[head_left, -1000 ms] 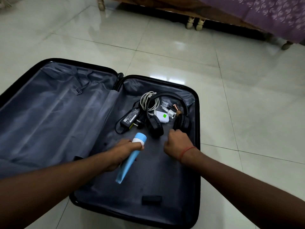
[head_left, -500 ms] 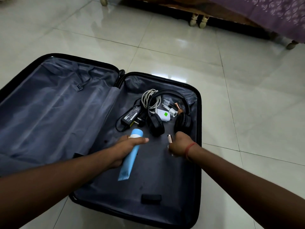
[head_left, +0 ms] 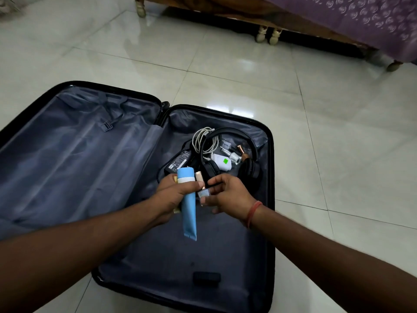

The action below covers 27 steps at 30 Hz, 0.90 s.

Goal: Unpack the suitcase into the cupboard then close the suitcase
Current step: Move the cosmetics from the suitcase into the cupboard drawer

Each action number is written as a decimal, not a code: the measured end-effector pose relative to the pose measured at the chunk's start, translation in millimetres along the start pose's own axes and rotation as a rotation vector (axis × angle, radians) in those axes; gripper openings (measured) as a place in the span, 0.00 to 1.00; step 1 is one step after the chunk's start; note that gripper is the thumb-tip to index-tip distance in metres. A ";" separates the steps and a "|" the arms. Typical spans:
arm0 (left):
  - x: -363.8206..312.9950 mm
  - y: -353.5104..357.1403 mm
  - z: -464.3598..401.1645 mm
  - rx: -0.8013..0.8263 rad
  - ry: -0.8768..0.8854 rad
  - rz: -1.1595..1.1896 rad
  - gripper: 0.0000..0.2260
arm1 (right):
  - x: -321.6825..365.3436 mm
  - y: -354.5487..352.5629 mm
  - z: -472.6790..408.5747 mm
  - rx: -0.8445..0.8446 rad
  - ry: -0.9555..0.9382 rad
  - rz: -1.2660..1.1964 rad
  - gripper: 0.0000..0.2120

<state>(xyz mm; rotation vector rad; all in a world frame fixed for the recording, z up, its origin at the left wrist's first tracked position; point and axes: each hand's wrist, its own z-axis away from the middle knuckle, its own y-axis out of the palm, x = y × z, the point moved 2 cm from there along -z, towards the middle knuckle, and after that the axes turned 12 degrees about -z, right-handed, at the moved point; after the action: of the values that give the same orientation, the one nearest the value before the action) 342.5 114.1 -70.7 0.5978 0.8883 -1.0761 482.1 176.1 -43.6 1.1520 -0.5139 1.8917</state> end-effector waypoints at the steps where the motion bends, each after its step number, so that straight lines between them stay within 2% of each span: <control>1: -2.2 0.2 -1.9 0.002 0.019 -0.013 0.10 | -0.7 0.0 -2.3 0.005 -0.017 0.000 0.20; 5: -12.6 -2.6 -16.5 -0.079 0.067 -0.104 0.13 | 7.9 -7.0 -17.4 0.049 -0.030 0.008 0.12; 7: -15.1 -5.5 -25.5 -0.113 0.067 -0.116 0.16 | 18.3 -20.1 -30.8 -0.041 -0.077 0.067 0.07; 8: -16.4 -6.4 -28.9 -0.117 0.059 -0.111 0.17 | 24.9 -30.5 -40.9 -0.139 -0.174 0.212 0.06; 10: -18.7 -6.0 -33.9 -0.109 0.053 -0.097 0.16 | 38.8 -49.4 -60.6 -0.321 -0.363 0.790 0.08; 11: -18.8 -4.8 -37.2 -0.105 0.051 -0.100 0.16 | 43.6 -54.4 -69.1 -0.368 -0.403 1.086 0.10; 13: -20.4 -1.7 -42.8 -0.098 0.051 -0.121 0.20 | 46.9 -59.3 -85.9 -0.401 -0.317 1.416 0.13; 15: -22.5 3.6 -47.8 -0.092 0.045 -0.131 0.23 | 43.8 -58.8 -100.8 -0.400 -0.192 1.497 0.14; 17: -22.8 8.8 -52.2 -0.085 0.043 -0.122 0.20 | 36.7 -57.2 -113.5 -0.408 -0.140 1.526 0.14; 19: -23.7 12.9 -54.8 -0.072 0.050 -0.118 0.17 | 31.6 -57.4 -123.2 -0.434 -0.164 1.557 0.15; 22: -25.0 15.0 -58.4 -0.058 0.051 -0.134 0.17 | 27.0 -59.5 -129.6 -0.506 -0.223 1.591 0.15; 27: -21.7 12.3 -66.7 -0.087 0.028 -0.124 0.19 | 22.7 -60.1 -132.8 -0.501 -0.226 1.592 0.14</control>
<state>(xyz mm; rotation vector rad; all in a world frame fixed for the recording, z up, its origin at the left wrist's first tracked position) 328.2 181.7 -87.5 0.4911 1.0023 -1.1363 457.2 312.5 -94.1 0.5082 -2.3715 2.5029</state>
